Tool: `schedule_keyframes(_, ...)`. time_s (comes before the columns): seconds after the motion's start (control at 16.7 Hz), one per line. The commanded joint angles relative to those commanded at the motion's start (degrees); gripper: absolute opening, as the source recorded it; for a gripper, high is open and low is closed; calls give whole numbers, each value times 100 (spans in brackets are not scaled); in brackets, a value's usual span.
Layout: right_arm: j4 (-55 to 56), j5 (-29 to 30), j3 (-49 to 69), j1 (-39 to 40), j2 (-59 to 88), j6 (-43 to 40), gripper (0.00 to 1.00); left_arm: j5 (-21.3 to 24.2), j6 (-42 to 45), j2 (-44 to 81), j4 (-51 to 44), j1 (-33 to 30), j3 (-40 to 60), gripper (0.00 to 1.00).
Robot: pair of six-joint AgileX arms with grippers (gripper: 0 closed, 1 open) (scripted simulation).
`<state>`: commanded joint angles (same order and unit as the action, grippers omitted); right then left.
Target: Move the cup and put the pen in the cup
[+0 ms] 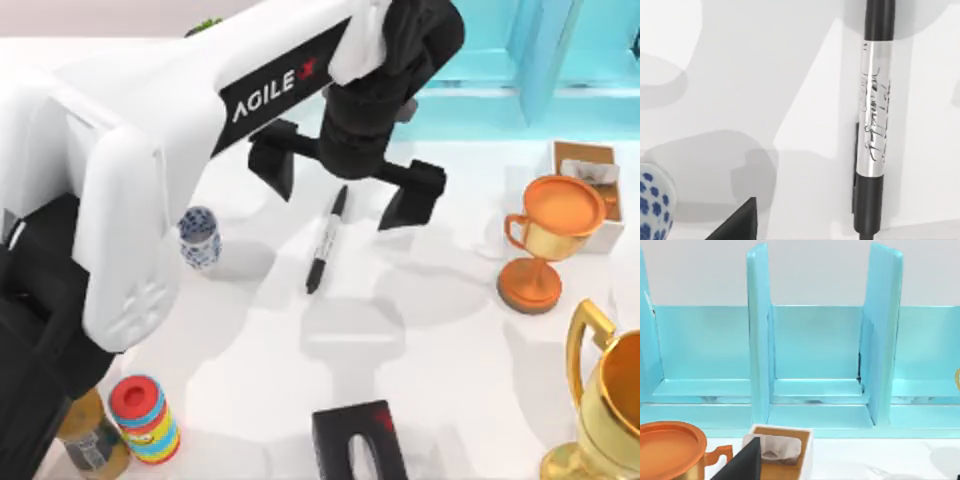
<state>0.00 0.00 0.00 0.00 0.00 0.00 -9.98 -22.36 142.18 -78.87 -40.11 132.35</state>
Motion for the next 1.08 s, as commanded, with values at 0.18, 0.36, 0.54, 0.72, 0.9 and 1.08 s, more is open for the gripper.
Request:
schedule_keyframes(0.18,0,0,0,0,0,0,100,-14,53,70,393,39,-321,100)
schedule_keyframes(0.36,0,0,0,0,0,0,100,-9,131,212,1141,114,-871,100)
schedule_keyframes(0.54,0,0,0,0,0,0,100,-6,201,350,1793,182,-1373,100)
schedule_keyframes(0.72,0,0,0,0,0,0,100,-5,221,385,1952,203,-1515,100)
schedule_keyframes(0.9,0,0,0,0,0,0,100,-5,221,385,1952,203,-1515,92)
schedule_keyframes(1.08,0,0,0,0,0,0,100,-5,221,385,1952,203,-1515,70)
